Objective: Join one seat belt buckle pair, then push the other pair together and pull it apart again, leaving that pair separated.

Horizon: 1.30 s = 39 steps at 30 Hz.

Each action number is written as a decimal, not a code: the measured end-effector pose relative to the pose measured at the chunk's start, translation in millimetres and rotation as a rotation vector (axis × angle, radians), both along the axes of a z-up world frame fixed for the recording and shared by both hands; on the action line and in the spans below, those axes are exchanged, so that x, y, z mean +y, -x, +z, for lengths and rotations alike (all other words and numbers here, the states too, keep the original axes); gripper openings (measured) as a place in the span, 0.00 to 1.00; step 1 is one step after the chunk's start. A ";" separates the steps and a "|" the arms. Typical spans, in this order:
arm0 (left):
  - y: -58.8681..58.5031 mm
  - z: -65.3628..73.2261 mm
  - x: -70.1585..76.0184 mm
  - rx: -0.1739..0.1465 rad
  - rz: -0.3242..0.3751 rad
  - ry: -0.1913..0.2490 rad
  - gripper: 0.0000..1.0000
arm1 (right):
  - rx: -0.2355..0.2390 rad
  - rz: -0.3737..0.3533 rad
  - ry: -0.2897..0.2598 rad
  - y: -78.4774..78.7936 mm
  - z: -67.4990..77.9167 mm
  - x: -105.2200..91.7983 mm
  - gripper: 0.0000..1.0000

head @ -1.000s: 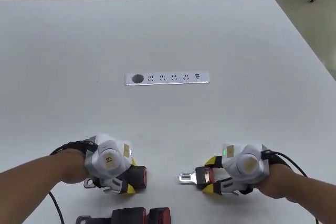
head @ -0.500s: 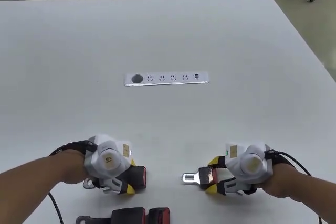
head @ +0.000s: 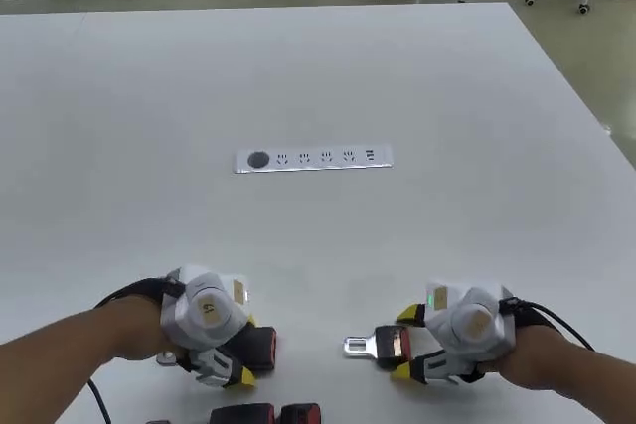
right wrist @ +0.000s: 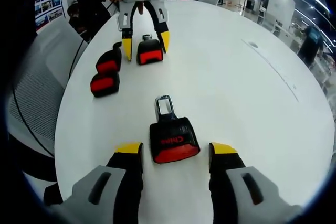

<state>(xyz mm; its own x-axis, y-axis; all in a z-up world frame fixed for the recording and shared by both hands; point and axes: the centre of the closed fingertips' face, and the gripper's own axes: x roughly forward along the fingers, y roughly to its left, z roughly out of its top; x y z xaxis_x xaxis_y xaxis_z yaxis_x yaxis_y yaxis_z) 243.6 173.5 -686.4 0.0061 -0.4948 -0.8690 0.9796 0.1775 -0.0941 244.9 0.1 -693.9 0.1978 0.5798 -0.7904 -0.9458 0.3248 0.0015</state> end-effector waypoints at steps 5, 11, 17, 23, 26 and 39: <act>1.5 7.6 -1.0 0.004 0.061 0.041 0.59 | -0.046 -0.123 -0.068 -10.6 8.6 -5.2 0.53; -8.3 18.9 0.0 0.010 0.191 0.123 0.81 | -0.073 -0.349 -0.172 -26.0 24.6 -15.1 0.63; -18.4 28.8 8.9 -0.028 0.320 0.170 0.95 | -0.123 -0.449 -0.197 -29.7 34.0 -18.4 0.67; -27.2 45.0 18.3 -0.065 0.509 0.267 1.00 | -0.157 -0.560 -0.248 -35.5 43.6 -20.3 0.69; -23.2 52.7 25.0 -0.078 0.564 0.280 1.00 | -0.183 -0.591 -0.274 -29.7 55.8 -13.9 0.72; 10.4 72.6 61.9 -0.142 0.771 0.370 1.00 | -0.239 -0.637 -0.312 -12.1 85.6 1.1 0.84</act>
